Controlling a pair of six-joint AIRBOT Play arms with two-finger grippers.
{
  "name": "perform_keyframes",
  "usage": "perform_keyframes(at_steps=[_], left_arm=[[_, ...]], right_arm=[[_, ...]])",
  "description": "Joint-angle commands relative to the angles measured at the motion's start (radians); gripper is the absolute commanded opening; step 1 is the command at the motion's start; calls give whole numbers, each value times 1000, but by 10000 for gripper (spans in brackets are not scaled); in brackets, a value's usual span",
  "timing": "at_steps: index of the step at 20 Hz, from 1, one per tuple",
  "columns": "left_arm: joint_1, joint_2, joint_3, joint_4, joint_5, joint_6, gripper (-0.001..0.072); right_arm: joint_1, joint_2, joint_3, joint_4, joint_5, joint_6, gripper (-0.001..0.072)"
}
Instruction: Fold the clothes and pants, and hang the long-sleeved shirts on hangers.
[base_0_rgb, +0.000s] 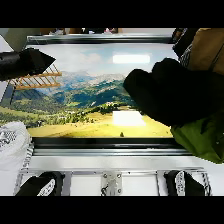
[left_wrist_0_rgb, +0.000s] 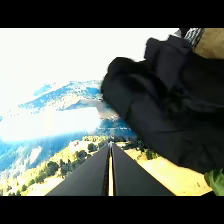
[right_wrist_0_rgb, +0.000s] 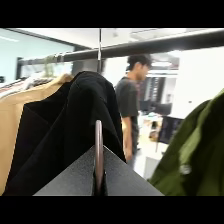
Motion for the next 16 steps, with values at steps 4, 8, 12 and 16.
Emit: perform_keyframes(at_steps=[4,8,12,16], left_arm=[[1,-1,0,0,-5,1,12],[1,-1,0,-1,-12,1,12],[1,-1,0,-1,-13,1,12],[1,-1,0,0,-13,1,12]], right_arm=[[-35,-106,115,-2,-161,-34,5],[-35,-186,187,-3,-200,-34,5],[-36,-246,240,-18,-258,-45,4],[-37,-266,241,-17,-301,-71,4]])
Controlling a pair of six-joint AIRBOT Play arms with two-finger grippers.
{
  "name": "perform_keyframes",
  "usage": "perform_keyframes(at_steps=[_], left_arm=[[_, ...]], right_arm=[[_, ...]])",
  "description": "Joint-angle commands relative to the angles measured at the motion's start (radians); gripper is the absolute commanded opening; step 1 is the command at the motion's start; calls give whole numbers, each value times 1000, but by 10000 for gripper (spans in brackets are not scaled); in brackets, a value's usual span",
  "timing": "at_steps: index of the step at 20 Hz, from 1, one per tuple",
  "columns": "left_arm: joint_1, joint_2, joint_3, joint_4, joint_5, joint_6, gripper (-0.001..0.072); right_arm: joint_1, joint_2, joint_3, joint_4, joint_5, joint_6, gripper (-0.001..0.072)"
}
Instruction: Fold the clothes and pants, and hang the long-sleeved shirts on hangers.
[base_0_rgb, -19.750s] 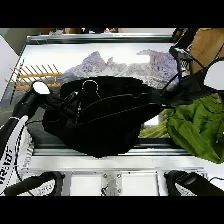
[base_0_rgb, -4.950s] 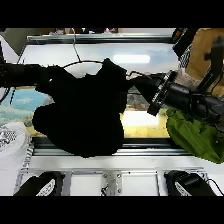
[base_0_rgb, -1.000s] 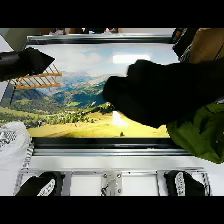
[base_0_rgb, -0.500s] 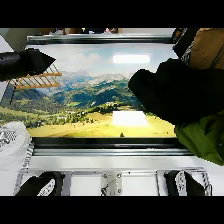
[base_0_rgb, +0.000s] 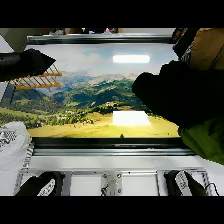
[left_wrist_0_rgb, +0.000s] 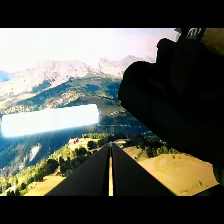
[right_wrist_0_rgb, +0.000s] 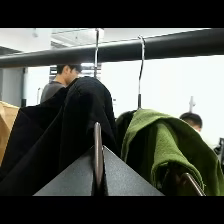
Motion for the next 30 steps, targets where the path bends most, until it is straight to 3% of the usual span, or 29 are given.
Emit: perform_keyframes(at_steps=[1,4,10,15,16,18,19,20,25,30], left_arm=[[1,0,0,0,1,-1,12],[1,0,0,1,-1,-1,12],[1,0,0,1,-24,0,12],[1,0,0,1,-24,0,12],[1,0,0,1,-24,0,12],[1,0,0,1,-24,0,12],[1,0,0,1,-24,0,12],[1,1,0,1,-25,0,12],[1,3,0,1,-25,0,12],[1,3,0,1,-35,0,12]], right_arm=[[-1,-24,10,-2,-45,-19,5],[-1,-37,9,6,-52,-19,5],[1,-54,3,232,-113,-72,6],[3,-45,0,232,-111,-71,26],[3,-43,0,231,-95,-71,63],[3,-43,0,231,-58,-71,446],[3,-43,0,231,-59,-71,565],[3,-40,0,231,-59,-71,603],[26,60,0,231,-39,-71,602],[26,152,0,231,310,-71,595]])
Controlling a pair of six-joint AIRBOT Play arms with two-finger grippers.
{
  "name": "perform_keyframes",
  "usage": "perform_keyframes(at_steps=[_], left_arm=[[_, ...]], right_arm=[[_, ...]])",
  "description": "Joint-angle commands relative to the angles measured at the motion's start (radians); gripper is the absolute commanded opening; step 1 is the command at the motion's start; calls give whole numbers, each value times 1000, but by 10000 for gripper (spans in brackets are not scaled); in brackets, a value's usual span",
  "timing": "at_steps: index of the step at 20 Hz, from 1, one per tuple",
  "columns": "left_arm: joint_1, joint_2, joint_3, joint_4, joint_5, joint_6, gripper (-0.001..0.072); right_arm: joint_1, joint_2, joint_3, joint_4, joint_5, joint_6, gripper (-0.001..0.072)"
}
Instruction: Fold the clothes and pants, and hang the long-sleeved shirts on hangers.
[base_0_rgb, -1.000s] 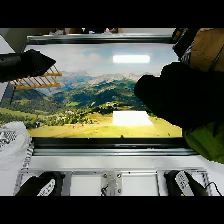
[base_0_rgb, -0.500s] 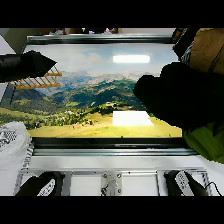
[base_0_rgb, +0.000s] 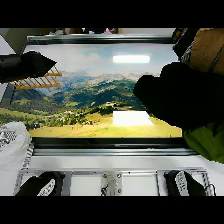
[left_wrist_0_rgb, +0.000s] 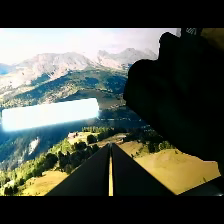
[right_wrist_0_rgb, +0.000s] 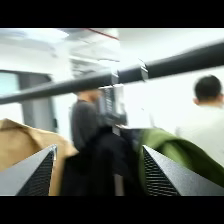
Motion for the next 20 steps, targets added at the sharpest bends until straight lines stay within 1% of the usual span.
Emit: perform_keyframes(at_steps=[1,2,3,4,6,7,9,10,12,14,17,20], left_arm=[[1,0,0,0,-17,0,12],[1,0,0,0,-22,0,12],[1,0,0,0,-23,0,12],[1,0,0,0,-23,0,12],[1,0,0,0,-24,0,12],[1,0,0,1,-23,0,12],[1,0,0,0,-23,0,12],[1,0,-2,0,-22,0,12],[1,2,-15,0,-15,0,12],[1,2,-48,0,-11,0,12],[1,3,-115,0,-10,0,12],[1,3,-155,-1,-4,0,12]], right_arm=[[2,52,0,2,305,0,595],[2,53,-1,2,418,4,595],[2,49,-1,1,560,15,595],[2,40,-1,1,703,71,594],[18,3,-1,-31,991,260,593],[44,-25,-1,-75,1123,345,593],[145,-87,-2,-230,1302,492,593],[217,-117,-2,-319,1355,556,593],[414,-182,-2,-493,1413,690,592],[604,-239,-3,-596,1395,768,593],[830,-318,-3,-621,1340,772,590],[954,-365,-3,-620,1312,772,583]])
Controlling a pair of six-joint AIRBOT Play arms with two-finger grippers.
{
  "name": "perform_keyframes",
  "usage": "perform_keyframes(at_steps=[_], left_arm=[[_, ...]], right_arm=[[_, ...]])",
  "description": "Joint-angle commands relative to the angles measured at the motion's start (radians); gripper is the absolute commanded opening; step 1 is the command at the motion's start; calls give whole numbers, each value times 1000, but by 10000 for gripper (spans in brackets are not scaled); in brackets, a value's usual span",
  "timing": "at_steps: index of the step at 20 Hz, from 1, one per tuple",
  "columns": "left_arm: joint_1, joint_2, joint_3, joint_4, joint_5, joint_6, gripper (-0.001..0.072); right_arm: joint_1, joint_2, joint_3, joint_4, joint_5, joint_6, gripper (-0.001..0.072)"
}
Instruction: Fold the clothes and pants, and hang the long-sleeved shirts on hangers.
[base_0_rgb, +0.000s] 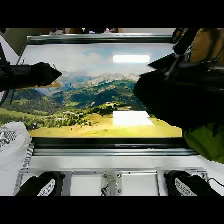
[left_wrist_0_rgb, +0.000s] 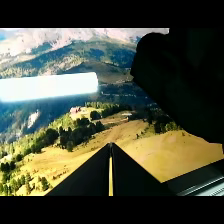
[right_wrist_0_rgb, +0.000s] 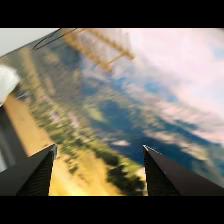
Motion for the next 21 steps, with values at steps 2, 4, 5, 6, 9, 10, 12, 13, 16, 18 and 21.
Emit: perform_keyframes(at_steps=[2,4,5,6,9,10,12,13,16,18,21], left_arm=[[1,1,-57,-2,5,-1,12],[1,1,-71,-1,5,-1,12],[1,1,-73,-1,3,-1,12],[1,1,-73,-1,4,-1,12],[1,1,-73,-1,5,-1,12],[1,1,-73,0,4,-1,12],[1,1,-73,0,0,-1,12],[1,1,-73,0,0,-1,12],[1,1,-73,0,0,-1,12],[1,1,-73,0,0,-1,12],[1,1,-73,0,0,-1,12]], right_arm=[[183,-70,0,-35,-9,34,575],[201,-75,0,-24,-5,34,133],[203,-75,0,-24,-4,32,17],[202,-75,0,-22,-3,30,14],[201,-75,0,-18,-3,30,15],[201,-75,0,-18,-3,30,15],[201,-75,0,-18,-3,30,15],[201,-75,0,-18,-3,30,15],[201,-75,0,-18,-3,30,14],[201,-75,0,-18,-3,30,15],[201,-75,0,-18,-3,30,15]])
